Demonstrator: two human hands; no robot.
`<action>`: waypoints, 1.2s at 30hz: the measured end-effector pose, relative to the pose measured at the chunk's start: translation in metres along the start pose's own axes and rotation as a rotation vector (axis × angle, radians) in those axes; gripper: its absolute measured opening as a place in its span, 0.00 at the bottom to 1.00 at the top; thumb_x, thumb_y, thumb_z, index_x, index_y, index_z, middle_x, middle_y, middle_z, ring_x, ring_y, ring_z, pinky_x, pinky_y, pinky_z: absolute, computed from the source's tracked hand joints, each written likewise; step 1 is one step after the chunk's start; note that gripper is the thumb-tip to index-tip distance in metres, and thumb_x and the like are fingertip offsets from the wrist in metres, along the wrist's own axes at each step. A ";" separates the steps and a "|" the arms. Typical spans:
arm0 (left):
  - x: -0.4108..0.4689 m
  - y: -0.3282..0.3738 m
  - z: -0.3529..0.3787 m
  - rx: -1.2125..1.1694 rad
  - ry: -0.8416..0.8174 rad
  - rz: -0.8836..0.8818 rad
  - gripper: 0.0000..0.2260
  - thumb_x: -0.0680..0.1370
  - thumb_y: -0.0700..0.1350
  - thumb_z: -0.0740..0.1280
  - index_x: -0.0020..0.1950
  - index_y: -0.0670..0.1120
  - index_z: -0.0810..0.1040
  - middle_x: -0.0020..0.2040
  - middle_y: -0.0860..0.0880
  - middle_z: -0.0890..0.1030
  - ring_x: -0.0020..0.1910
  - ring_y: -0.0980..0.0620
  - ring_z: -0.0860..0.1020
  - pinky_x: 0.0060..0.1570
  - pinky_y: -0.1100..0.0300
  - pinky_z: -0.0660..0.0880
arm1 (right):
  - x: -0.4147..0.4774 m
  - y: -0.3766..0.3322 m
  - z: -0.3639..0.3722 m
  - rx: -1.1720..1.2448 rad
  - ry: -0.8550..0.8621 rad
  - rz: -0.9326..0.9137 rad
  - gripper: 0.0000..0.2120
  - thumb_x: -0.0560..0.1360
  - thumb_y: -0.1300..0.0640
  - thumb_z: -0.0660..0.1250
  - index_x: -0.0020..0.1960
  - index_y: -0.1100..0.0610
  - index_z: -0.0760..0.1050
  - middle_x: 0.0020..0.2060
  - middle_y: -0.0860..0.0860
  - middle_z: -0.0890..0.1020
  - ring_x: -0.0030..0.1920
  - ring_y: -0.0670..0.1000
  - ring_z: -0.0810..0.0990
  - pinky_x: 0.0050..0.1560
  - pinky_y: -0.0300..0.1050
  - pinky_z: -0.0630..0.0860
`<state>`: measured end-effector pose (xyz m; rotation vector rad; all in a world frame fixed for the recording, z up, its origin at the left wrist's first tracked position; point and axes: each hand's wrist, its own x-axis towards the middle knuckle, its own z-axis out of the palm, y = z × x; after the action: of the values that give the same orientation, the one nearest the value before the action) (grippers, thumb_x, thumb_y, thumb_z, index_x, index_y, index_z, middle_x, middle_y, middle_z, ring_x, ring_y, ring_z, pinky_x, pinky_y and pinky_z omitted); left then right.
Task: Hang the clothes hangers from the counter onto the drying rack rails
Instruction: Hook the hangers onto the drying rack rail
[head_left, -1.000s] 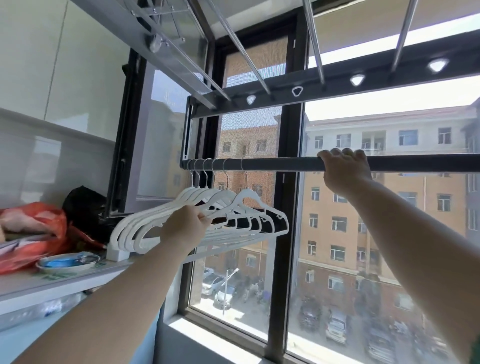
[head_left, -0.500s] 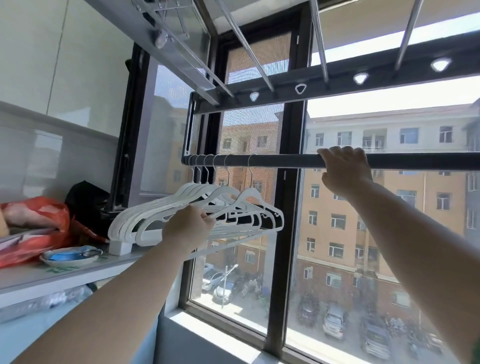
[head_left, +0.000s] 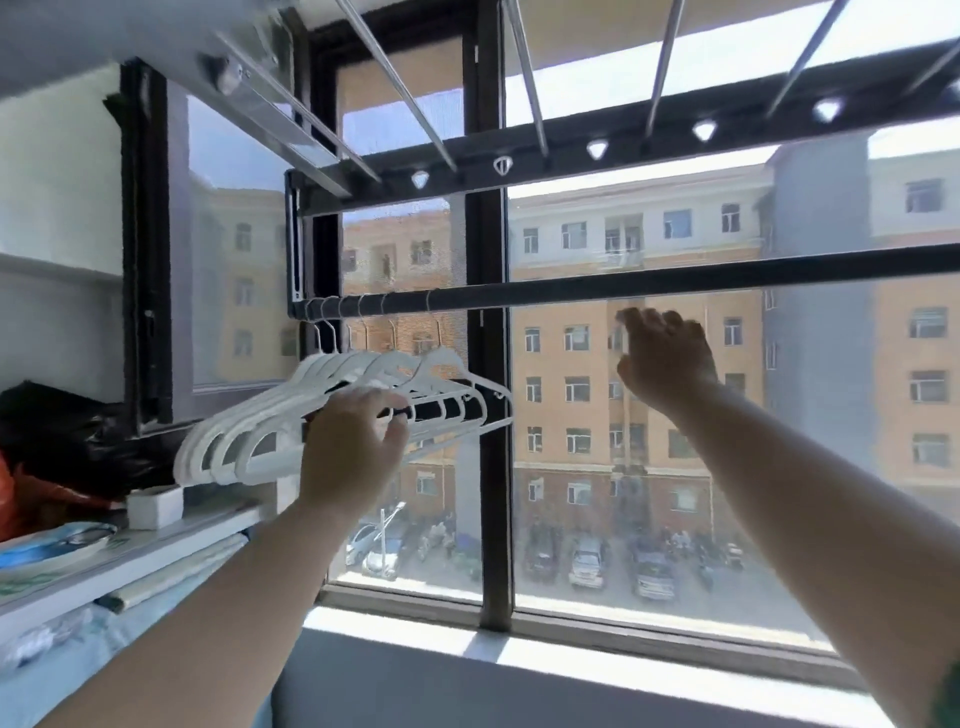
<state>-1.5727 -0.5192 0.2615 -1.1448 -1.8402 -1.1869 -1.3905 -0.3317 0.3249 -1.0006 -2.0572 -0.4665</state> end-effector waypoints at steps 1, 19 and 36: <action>-0.011 0.006 -0.001 -0.037 -0.068 0.013 0.09 0.77 0.40 0.63 0.54 0.41 0.79 0.57 0.44 0.79 0.59 0.46 0.74 0.58 0.59 0.66 | -0.013 0.002 -0.002 0.011 -0.031 0.026 0.20 0.77 0.62 0.57 0.69 0.58 0.62 0.64 0.56 0.72 0.65 0.56 0.69 0.65 0.50 0.63; -0.160 0.264 0.079 -0.539 -0.855 0.166 0.05 0.77 0.43 0.63 0.42 0.50 0.75 0.30 0.56 0.77 0.29 0.57 0.77 0.36 0.63 0.74 | -0.272 0.229 -0.144 -0.174 -0.488 0.524 0.13 0.79 0.58 0.54 0.59 0.55 0.74 0.58 0.53 0.78 0.57 0.55 0.76 0.48 0.43 0.68; -0.422 0.759 0.112 -0.800 -1.324 0.507 0.10 0.78 0.44 0.58 0.49 0.48 0.78 0.48 0.49 0.80 0.45 0.48 0.78 0.43 0.59 0.74 | -0.577 0.563 -0.435 -0.428 -0.495 1.174 0.13 0.78 0.59 0.54 0.58 0.55 0.73 0.58 0.51 0.77 0.56 0.53 0.75 0.52 0.43 0.70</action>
<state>-0.7169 -0.3930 0.1223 -3.1669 -1.5603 -0.8598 -0.5160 -0.5307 0.1391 -2.5065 -1.3651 -0.0016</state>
